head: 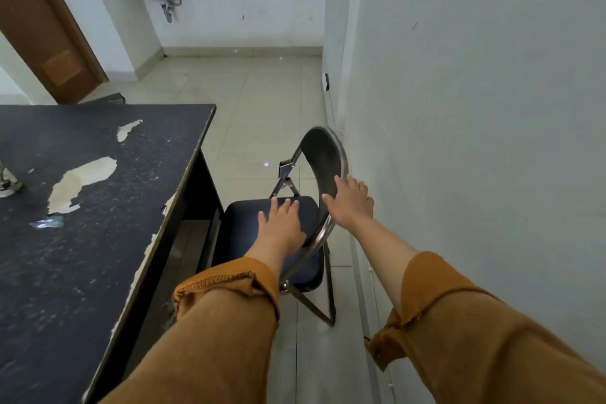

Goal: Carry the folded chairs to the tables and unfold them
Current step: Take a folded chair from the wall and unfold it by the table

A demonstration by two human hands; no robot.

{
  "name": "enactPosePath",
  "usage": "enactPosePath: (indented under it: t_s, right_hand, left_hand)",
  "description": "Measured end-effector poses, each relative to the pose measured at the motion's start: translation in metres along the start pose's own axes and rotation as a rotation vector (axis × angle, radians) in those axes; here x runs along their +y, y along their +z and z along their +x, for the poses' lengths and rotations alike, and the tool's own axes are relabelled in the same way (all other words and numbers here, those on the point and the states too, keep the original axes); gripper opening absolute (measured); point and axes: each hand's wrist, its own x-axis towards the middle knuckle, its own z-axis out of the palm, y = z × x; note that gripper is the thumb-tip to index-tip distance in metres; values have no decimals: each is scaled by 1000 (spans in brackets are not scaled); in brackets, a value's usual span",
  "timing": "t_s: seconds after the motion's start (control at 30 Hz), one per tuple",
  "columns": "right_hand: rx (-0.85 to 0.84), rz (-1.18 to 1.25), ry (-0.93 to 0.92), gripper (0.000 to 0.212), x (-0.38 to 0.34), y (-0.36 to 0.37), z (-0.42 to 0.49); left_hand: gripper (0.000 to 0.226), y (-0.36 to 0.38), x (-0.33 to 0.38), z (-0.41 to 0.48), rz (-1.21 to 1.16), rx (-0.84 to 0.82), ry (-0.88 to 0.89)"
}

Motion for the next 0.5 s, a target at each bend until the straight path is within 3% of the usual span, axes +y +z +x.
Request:
enactPosePath:
  t_s: [0.27,0.5]
  right_hand:
    - [48,-5,-27,60,-15,-42,-134]
    - [128,30,94,60,-32,-31,-293]
  left_hand:
    - [69,-30,-25,-112,46,138,133]
    - [67,-15,-39,-239,122,169,328]
